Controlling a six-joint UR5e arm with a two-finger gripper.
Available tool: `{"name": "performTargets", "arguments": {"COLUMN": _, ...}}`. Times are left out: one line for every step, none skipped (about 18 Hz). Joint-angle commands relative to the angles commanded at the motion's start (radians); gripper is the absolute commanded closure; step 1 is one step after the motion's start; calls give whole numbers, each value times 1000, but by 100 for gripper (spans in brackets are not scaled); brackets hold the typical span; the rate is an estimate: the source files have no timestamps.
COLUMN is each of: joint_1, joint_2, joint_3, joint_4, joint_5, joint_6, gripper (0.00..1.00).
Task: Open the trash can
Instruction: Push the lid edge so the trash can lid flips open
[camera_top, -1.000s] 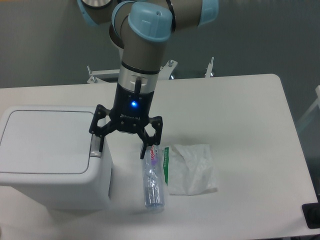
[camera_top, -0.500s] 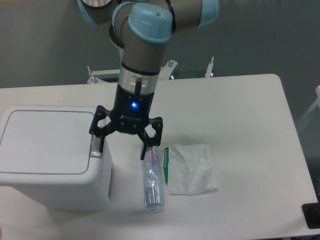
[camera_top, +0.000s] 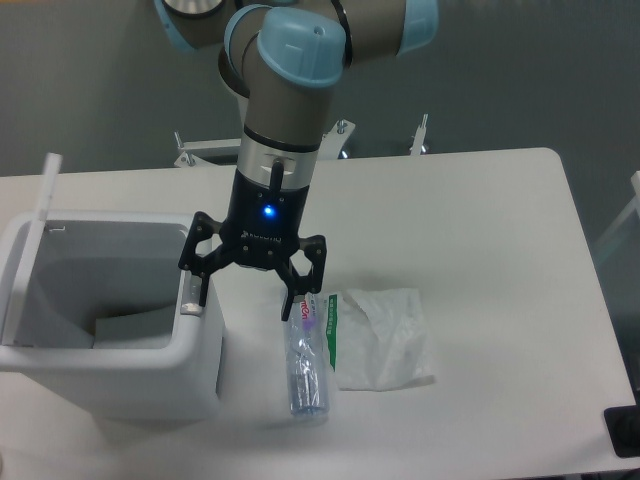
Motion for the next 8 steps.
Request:
{"name": "performTargets", "arguments": {"joint_1": -2, "joint_2": 14, "joint_3": 5, "joint_4": 0, "joint_5": 2, "joint_6": 3, "gripper": 0}}
{"name": "performTargets", "arguments": {"joint_1": -2, "joint_2": 31, "joint_3": 6, "joint_4": 3, "joint_5": 5, "joint_6": 18, "gripper": 0}}
{"name": "performTargets", "arguments": {"joint_1": 0, "joint_2": 38, "joint_3": 11, "joint_4": 6, "joint_5": 5, "joint_6": 34, "gripper": 0}}
{"name": "performTargets", "arguments": {"joint_1": 1, "joint_2": 41, "joint_3": 20, "joint_4": 5, "joint_5": 5, "joint_6": 52, "gripper": 0}}
{"name": "performTargets", "arguments": {"joint_1": 8, "joint_2": 43, "joint_3": 34, "joint_4": 2, "joint_5": 6, "joint_6": 75, "gripper": 0}}
{"name": "performTargets", "arguments": {"joint_1": 12, "joint_2": 43, "joint_3": 43, "joint_4": 0, "joint_5": 8, "joint_6": 99, "gripper": 0}}
{"name": "performTargets", "arguments": {"joint_1": 18, "joint_2": 43, "joint_3": 54, "joint_4": 0, "joint_5": 24, "joint_6": 135, "gripper": 0}}
{"name": "performTargets", "arguments": {"joint_1": 34, "joint_2": 43, "joint_3": 58, "joint_4": 2, "joint_5": 56, "joint_6": 168, "gripper": 0}}
